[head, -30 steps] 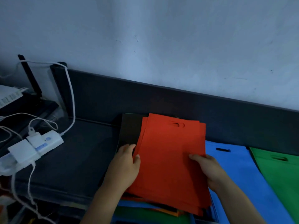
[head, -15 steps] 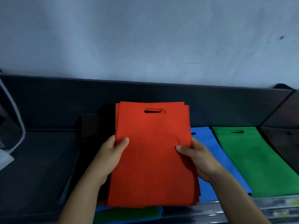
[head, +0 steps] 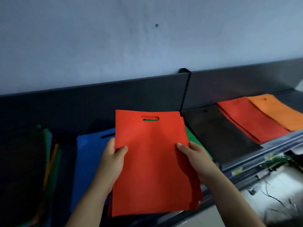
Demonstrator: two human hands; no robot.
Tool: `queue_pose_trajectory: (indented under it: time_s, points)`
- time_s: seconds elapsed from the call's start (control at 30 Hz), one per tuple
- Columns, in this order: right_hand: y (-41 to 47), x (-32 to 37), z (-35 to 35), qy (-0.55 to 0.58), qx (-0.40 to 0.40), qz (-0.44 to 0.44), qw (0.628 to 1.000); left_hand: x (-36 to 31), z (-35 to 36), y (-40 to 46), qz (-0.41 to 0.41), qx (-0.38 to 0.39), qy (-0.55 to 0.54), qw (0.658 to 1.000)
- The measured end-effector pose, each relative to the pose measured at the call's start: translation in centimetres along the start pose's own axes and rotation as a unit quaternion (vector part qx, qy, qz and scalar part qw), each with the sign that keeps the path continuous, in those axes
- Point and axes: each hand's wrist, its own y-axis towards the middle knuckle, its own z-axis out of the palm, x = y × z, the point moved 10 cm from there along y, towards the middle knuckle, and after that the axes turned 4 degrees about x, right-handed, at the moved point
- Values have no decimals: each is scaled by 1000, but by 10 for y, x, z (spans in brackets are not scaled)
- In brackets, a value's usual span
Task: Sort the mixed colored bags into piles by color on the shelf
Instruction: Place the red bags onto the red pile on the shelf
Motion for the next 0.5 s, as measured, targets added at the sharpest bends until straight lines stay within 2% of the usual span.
queue_pose_trajectory:
  time_s: [0.27, 0.5]
  points:
    - [-13, 5, -225, -55, -85, -7, 995, -35, 224, 11, 17, 73, -1, 997]
    - [-15, 11, -345, -49, -130, 9, 990, -55, 348, 16, 11, 141, -17, 990]
